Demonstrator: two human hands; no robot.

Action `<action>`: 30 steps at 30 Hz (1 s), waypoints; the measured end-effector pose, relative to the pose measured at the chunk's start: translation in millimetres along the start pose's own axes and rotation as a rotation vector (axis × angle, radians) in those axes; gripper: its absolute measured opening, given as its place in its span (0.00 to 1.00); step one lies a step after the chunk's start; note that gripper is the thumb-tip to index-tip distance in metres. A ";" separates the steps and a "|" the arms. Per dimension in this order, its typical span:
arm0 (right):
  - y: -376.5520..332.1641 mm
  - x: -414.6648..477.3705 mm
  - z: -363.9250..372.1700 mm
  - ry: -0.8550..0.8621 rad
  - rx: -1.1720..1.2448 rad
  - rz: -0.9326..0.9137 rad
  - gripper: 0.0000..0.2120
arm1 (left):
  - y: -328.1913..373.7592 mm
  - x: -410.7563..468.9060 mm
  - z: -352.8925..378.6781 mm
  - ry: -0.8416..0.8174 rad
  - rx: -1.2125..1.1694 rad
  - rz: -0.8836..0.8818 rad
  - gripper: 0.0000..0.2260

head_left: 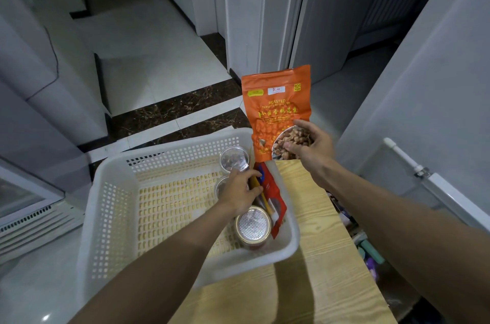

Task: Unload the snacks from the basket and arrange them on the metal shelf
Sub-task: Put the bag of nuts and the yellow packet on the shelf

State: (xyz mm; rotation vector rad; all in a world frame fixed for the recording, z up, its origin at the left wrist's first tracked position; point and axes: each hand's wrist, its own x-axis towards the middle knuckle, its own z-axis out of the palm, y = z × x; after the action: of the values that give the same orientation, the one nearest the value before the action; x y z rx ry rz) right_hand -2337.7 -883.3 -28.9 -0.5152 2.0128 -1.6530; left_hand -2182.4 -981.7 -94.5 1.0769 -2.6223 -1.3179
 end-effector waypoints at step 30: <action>-70.5 -113.4 -2.5 -0.037 0.101 -0.023 0.28 | -6.7 -120.5 -78.6 0.478 -0.844 -0.148 0.20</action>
State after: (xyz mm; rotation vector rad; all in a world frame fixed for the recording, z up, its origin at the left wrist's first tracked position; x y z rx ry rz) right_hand -2248.0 -830.8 55.0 -0.5306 1.8927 -1.7365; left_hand -2062.9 -969.2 -15.2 1.2080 -1.4338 -1.6737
